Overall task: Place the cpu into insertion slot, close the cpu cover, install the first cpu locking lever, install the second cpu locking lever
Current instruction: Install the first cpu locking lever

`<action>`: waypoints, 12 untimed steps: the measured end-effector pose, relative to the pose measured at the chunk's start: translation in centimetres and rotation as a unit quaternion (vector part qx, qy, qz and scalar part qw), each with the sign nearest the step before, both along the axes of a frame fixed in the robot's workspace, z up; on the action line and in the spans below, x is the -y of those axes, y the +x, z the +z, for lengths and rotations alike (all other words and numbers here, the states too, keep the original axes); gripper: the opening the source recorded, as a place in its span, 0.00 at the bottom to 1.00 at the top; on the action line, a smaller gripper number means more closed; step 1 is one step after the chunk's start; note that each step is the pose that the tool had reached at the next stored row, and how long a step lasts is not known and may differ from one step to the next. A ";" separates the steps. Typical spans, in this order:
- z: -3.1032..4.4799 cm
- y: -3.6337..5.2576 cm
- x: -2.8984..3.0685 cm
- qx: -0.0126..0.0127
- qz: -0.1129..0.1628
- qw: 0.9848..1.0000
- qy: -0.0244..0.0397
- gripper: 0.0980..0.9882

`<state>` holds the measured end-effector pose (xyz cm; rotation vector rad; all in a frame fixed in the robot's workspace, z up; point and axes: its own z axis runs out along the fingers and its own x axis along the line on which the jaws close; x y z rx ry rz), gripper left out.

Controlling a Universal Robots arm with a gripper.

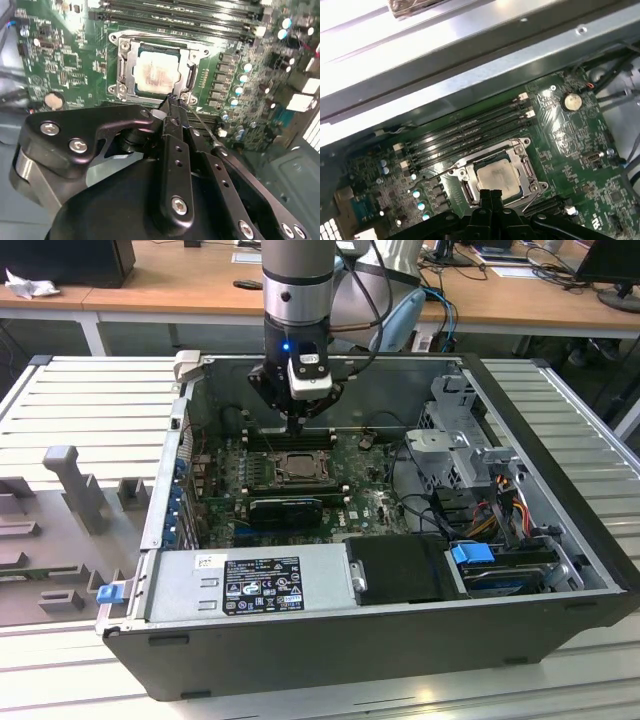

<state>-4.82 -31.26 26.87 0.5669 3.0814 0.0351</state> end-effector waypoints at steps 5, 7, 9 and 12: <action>-0.03 0.00 0.00 0.000 0.091 0.996 0.000 0.01; -0.04 0.00 0.00 0.000 0.118 0.993 0.000 0.01; -0.05 0.00 0.00 0.000 0.149 0.989 0.000 0.01; -0.10 -0.14 0.00 0.000 0.172 0.985 0.000 0.01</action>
